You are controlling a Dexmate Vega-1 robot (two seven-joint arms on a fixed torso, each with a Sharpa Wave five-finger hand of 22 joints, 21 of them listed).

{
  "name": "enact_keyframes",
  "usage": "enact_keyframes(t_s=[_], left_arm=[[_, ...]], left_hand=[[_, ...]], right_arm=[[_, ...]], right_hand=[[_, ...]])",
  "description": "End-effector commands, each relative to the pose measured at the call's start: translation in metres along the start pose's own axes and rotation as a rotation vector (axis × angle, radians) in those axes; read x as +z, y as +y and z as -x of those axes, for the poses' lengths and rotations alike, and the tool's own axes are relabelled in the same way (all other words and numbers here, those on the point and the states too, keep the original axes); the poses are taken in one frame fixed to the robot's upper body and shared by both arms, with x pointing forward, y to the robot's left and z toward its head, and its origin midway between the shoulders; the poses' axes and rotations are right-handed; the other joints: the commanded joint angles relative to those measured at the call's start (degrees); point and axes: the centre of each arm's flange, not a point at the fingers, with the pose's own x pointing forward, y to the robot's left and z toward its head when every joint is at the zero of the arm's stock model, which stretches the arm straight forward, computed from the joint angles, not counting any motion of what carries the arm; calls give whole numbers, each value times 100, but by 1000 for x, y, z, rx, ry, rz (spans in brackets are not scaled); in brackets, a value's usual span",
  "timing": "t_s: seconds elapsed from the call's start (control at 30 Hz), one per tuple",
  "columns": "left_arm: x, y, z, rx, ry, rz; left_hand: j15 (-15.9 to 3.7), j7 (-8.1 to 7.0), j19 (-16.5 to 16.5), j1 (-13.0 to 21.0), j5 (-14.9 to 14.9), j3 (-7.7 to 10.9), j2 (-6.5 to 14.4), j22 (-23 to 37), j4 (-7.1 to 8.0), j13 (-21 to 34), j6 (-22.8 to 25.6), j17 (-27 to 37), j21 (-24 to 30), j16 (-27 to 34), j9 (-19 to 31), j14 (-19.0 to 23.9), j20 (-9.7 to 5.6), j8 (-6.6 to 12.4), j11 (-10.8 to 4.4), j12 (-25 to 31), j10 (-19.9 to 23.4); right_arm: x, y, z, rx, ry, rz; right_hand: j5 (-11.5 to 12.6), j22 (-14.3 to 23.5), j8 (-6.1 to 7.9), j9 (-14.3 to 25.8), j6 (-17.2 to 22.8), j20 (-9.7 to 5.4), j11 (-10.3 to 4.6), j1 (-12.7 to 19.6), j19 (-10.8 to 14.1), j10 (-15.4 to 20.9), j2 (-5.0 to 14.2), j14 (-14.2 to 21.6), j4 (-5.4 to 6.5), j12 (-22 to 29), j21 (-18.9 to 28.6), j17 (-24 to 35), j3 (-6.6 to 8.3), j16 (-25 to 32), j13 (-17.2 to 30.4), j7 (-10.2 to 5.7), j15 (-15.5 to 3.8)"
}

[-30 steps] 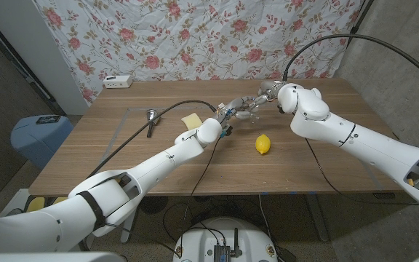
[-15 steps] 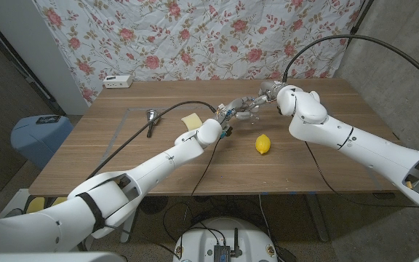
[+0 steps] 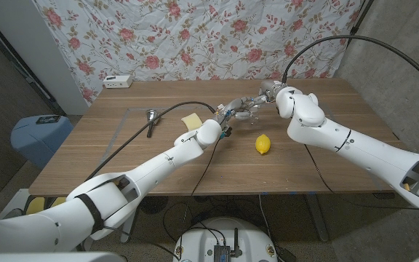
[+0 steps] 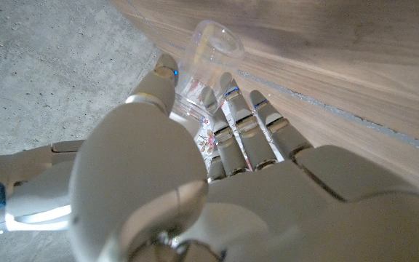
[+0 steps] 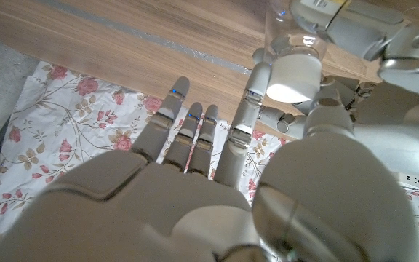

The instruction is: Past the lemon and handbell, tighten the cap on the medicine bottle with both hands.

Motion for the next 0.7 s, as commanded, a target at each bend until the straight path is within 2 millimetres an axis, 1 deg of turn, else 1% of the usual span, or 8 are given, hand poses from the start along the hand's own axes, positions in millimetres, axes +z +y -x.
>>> enact_keyframes(t_s=[0.03, 0.2, 0.3, 0.4, 0.5, 0.57, 0.63, 0.7], left_arm=[[0, 0, 1, 2, 0, 0], [0, 0, 1, 2, -1, 1], [0, 0, 2, 1, -1, 1], [-1, 0, 2, -1, -2, 1], [0, 0, 1, -1, -4, 1], [0, 0, 1, -3, -6, 1], [0, 0, 1, -3, -7, 0], [0, 0, 0, -5, -8, 0]], left_hand=[[-384, -31, -10, 32, 39, 460, 95, 5, 403, 27, 20, 19, -3, 38, 13, 141, 11, 15, -173, 31, 227], [-381, -34, -9, 32, 38, 457, 87, 5, 400, 27, 23, 19, -2, 36, 13, 137, 15, 16, -162, 33, 232], [-390, -31, -8, 36, 39, 460, 91, 5, 398, 27, 20, 20, -2, 37, 14, 138, 17, 15, -160, 33, 232], [-390, -32, -8, 33, 39, 460, 94, 5, 401, 27, 20, 21, -2, 40, 14, 142, 15, 15, -169, 34, 234], [-392, -33, -7, 32, 39, 458, 96, 5, 403, 27, 23, 23, -2, 44, 13, 149, 15, 16, -162, 31, 227], [-396, -34, -8, 35, 39, 460, 95, 5, 400, 27, 22, 22, -2, 42, 13, 146, 16, 15, -155, 26, 214], [-392, -30, -6, 32, 39, 459, 94, 5, 402, 27, 22, 22, -2, 42, 13, 146, 26, 16, -158, 31, 224], [-393, -32, -8, 30, 38, 459, 93, 5, 402, 27, 23, 21, -2, 41, 13, 145, 26, 16, -160, 30, 223]], right_arm=[[1, 1, 0, -17, 3, -8], [1, 1, 1, -15, 5, -6], [1, 1, 1, -12, 4, -5], [1, 1, 3, -18, 9, -6], [1, 0, 4, -20, 8, -7], [1, 0, 5, -19, 9, -5], [1, 0, 5, -14, 12, -5], [1, -1, 6, -11, 14, -1]], right_hand=[[32, 11, 2, 3, 93, -5, 2, -101, 62, 77, -12, 75, 22, 15, 36, 14, -48, 41, -3, 29, 16], [30, 12, -34, -4, 90, -6, 33, -242, 64, 81, -68, 70, 70, -9, 27, 20, -120, 27, -5, 29, 32], [40, 13, -107, -8, 16, -4, 69, -407, 57, 64, -144, 48, 123, -46, 12, 24, -209, 1, -5, 46, 51], [62, 14, -238, -5, -188, 0, 140, -583, 35, -21, -202, 0, 182, -112, -8, 30, -299, -35, -4, 83, 76], [71, 14, -282, -2, -248, 8, 150, -674, 10, -37, -230, -2, 215, -129, -21, 34, -345, -42, -3, 104, 78], [82, 14, -327, 1, -309, 7, 186, -752, 11, -54, -262, -23, 240, -145, -24, 35, -390, -57, -2, 139, 87], [101, 14, -399, 6, -429, 5, 215, -830, 3, -90, -294, -33, 264, -168, -30, 35, -437, -69, 0, 155, 83], [123, 15, -477, 12, -562, 8, 276, -898, -9, -145, -326, -55, 282, -195, -36, 34, -484, -87, 1, 218, 94]])
